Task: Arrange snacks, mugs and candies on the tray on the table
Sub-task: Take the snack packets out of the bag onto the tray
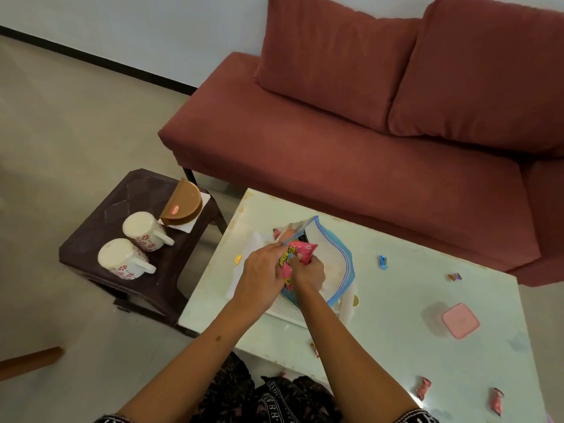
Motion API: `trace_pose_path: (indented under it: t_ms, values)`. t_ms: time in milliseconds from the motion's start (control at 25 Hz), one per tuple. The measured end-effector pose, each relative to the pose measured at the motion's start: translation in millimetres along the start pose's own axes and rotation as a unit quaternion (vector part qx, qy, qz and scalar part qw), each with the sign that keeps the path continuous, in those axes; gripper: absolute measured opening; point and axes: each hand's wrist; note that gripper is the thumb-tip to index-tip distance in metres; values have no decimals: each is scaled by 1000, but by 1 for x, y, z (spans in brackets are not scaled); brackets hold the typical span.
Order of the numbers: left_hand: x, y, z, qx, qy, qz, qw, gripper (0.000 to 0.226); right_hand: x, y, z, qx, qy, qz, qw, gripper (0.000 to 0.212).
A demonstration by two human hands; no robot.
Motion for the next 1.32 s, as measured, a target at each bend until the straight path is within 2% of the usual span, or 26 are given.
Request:
trace_pose_path:
  t_ms: [120,280,400,560,640,720,760,880,1000,1120,1240,1320]
  values:
    - [-2,0,-4,-2,10,-7,1000,41,6,-10,15,30,49,64,996,27]
    - [-7,-5,-10,-13,1,-10,1000,29,14,-22,59,96,85,203,971,24]
    - [-12,-9,-13,-42,-1,20,999,24,13,-34,112,54,96,247,963,21]
    - [-15,-13,-12,-55,32,43,997,22,-16,-47,184,-120,96,209,966,10]
    - [-17,-14,-12,-51,44,47,997,21,-41,-41,202,-166,153,176,958,13]
    - [-17,-14,-15,-54,40,35,997,20,-68,-21,202,-140,231,146,952,23]
    - [-16,-15,-17,-56,32,29,998,20,-80,-7,196,-120,245,134,953,26]
    - [-17,-17,-23,-64,14,24,998,28,-111,38,163,35,189,99,976,16]
    - [-18,-17,-29,-63,16,32,997,40,-133,81,130,188,106,61,975,18]
    - [-17,-18,-33,-60,30,35,997,41,-147,114,114,221,63,14,973,18]
    - [-16,-20,-37,-59,16,33,998,44,-163,130,113,217,63,-14,974,23]
    - [-15,-21,-39,-57,6,32,998,44,-171,131,120,253,51,-36,965,24]
Point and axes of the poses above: each hand's wrist, its own x-axis away from the middle knuckle, its own z-axis out of the back of the hand, y = z × x, and after that the axes turned 14 degrees about -z, right-handed
